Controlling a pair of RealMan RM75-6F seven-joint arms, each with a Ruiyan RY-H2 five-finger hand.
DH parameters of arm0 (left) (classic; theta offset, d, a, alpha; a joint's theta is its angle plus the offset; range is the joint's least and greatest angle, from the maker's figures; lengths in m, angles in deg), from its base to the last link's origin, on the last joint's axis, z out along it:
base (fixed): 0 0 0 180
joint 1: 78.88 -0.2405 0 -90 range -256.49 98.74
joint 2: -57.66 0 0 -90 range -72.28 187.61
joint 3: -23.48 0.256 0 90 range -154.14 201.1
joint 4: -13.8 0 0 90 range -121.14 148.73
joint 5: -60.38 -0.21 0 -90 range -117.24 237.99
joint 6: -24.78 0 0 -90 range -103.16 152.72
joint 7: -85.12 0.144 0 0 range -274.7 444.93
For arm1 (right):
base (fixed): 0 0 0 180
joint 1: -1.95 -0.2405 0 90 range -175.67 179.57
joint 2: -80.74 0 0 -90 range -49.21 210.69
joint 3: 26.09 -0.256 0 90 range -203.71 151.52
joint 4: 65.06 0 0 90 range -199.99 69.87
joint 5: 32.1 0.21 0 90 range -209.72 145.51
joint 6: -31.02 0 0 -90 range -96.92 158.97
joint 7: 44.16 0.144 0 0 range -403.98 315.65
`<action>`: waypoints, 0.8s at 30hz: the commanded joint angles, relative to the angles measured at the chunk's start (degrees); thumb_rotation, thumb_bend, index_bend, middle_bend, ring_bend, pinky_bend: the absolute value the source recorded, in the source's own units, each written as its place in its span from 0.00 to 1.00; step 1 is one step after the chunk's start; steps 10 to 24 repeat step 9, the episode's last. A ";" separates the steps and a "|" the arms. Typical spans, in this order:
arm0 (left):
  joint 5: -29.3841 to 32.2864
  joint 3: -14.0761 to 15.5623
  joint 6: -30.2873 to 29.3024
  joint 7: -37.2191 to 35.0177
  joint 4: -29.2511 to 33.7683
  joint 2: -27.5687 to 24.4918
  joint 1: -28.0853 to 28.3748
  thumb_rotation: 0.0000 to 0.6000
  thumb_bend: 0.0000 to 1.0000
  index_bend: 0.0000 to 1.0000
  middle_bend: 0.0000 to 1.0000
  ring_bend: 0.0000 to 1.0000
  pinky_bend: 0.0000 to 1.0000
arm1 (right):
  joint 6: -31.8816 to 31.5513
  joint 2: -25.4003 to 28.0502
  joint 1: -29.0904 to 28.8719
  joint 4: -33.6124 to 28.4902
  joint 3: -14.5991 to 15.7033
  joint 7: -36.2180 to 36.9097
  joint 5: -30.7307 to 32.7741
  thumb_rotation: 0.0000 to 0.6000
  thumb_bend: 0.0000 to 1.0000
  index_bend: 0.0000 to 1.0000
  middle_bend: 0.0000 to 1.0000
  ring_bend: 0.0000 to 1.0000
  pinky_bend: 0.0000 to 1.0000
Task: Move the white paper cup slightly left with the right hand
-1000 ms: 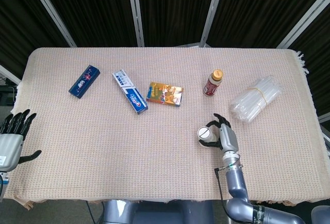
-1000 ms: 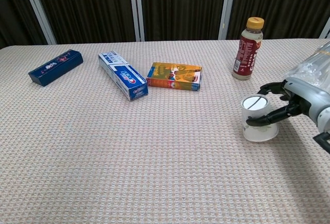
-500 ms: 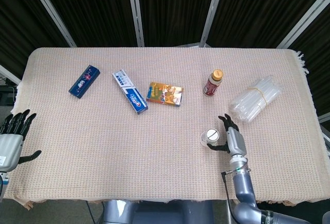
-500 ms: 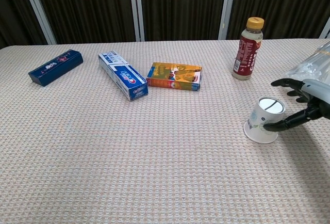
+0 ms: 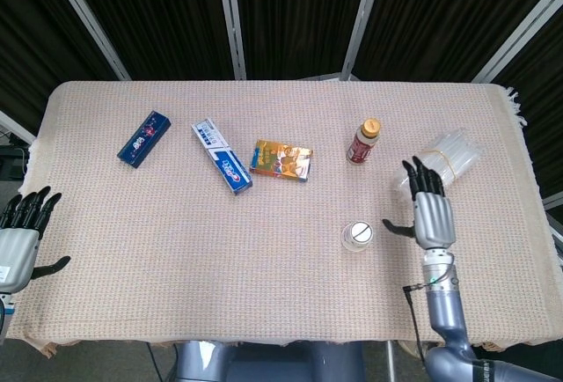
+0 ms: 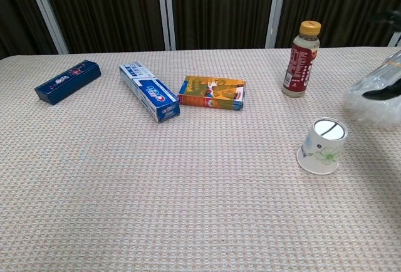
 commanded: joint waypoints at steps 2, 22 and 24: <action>0.18 -0.08 -0.04 0.32 0.08 0.10 -0.01 1.00 0.00 0.00 0.00 0.00 0.00 | -1.03 7.68 1.31 0.68 1.26 -4.24 -3.14 1.00 0.05 0.01 0.00 0.00 0.00; 0.50 -0.21 -0.06 0.66 0.29 0.21 -0.02 1.00 0.00 0.00 0.00 0.00 0.00 | 0.44 9.13 2.51 4.85 3.41 -4.63 -3.24 1.00 0.04 0.01 0.00 0.00 0.00; 0.50 -0.21 -0.06 0.66 0.29 0.21 -0.02 1.00 0.00 0.00 0.00 0.00 0.00 | 0.44 9.13 2.51 4.85 3.41 -4.63 -3.24 1.00 0.04 0.01 0.00 0.00 0.00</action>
